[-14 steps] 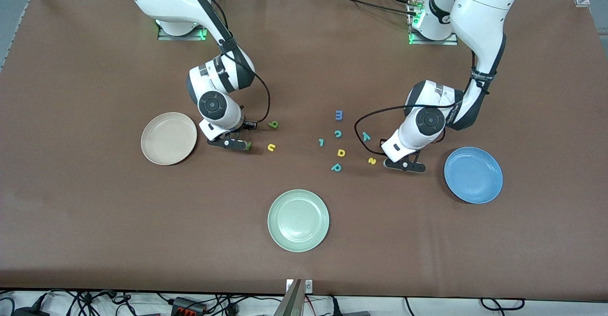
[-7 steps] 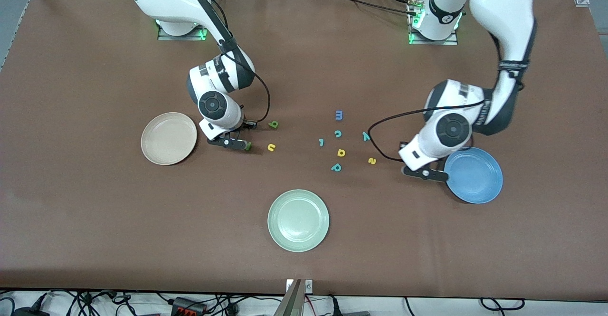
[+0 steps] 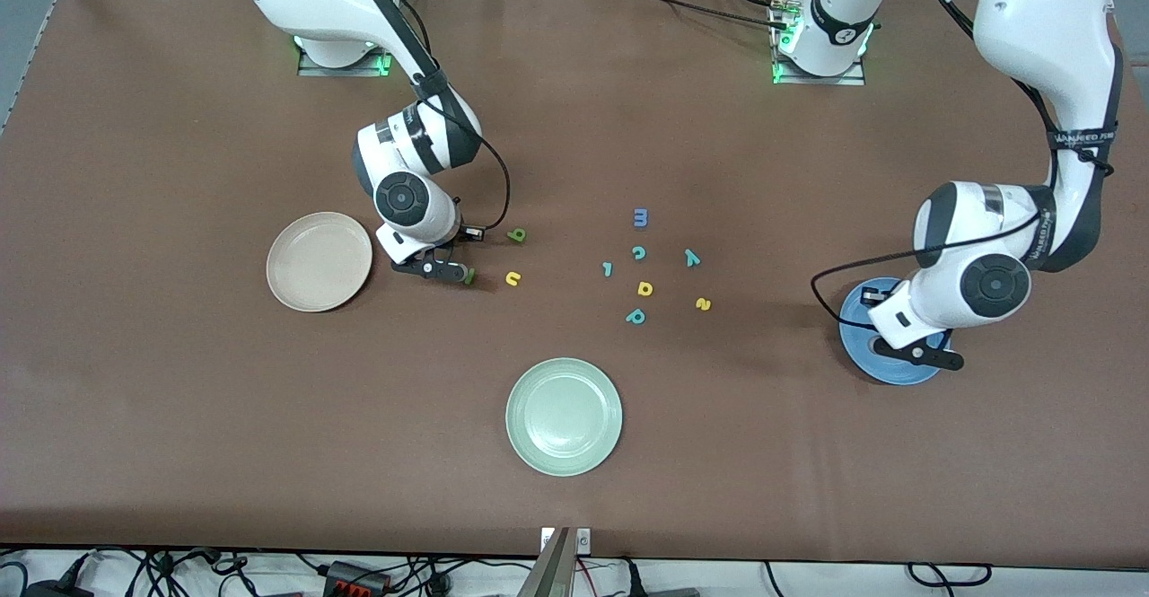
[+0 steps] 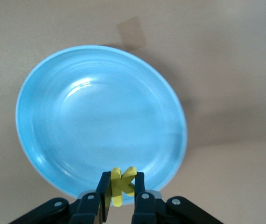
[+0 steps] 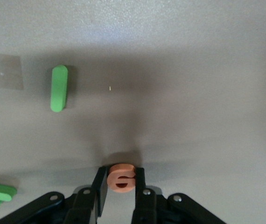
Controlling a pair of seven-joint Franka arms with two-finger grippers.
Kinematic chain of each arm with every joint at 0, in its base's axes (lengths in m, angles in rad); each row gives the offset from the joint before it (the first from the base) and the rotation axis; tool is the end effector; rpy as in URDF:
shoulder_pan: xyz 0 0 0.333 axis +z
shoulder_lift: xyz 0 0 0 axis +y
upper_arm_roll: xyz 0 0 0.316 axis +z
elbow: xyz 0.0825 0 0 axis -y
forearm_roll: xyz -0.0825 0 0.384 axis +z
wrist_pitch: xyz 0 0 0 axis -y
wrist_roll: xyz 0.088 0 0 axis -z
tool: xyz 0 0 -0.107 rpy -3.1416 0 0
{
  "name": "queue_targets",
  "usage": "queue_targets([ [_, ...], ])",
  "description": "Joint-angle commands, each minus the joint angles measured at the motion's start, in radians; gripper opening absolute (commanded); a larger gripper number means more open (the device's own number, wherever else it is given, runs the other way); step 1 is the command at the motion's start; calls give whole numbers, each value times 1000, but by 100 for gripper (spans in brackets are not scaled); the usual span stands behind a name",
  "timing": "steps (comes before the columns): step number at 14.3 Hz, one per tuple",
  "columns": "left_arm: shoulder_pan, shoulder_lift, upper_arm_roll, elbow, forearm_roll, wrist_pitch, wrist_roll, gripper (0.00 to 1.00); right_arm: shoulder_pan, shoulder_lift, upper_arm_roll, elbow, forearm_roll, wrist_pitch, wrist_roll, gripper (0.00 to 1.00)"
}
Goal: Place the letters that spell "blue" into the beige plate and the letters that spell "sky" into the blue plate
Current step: 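Place the 6 on the beige plate while the left gripper places K on blue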
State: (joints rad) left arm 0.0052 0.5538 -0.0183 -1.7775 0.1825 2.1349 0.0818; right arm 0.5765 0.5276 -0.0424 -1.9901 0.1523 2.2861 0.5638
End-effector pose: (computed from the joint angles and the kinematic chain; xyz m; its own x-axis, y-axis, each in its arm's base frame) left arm 0.6374 0.0003 0.2318 0.9593 -0.1890 -0.2099 -0.2144 -0.9711 -0.1052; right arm 0.5000 0.2998 0.1770 0.9622 -0.1432 -0.2317 -0.1312 -0.9891 0.0666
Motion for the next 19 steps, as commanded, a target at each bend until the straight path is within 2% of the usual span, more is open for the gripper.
queue_targets([
  [1,22,26,-17,-45,20,84,1,8,-10,-82,-19,4,10,-78,-41,5],
  [2,25,29,-17,-49,20,95,3,15,-15,-105,-48,14,7,-106,-41,5],
  [3,25,28,-17,-53,20,94,1,29,-17,-119,-81,25,-3,-134,-42,5],
  [5,25,23,-20,-50,18,89,3,100,-15,-124,-154,33,-23,-149,-73,6],
  [8,12,-21,-37,-36,18,39,1,100,-35,-118,-264,37,-25,-149,-243,6],
  [11,12,-48,-155,25,8,-53,-19,100,-130,-98,-269,33,-25,-169,-384,6],
  [15,-10,-6,-262,30,6,-17,-149,100,-193,-26,-267,33,-17,-148,-496,6],
  [16,-34,0,-270,29,6,2,-206,100,-196,-17,-267,33,-17,-148,-513,9],
  [17,-77,12,-269,29,8,22,-264,100,-198,-14,-267,34,-14,-148,-513,30],
  [18,-106,27,-269,29,18,49,-299,100,-196,-20,-267,37,-4,-149,-495,99],
  [19,-125,50,-269,27,18,95,-322,100,-190,-35,-267,51,-3,-164,-493,100],
])
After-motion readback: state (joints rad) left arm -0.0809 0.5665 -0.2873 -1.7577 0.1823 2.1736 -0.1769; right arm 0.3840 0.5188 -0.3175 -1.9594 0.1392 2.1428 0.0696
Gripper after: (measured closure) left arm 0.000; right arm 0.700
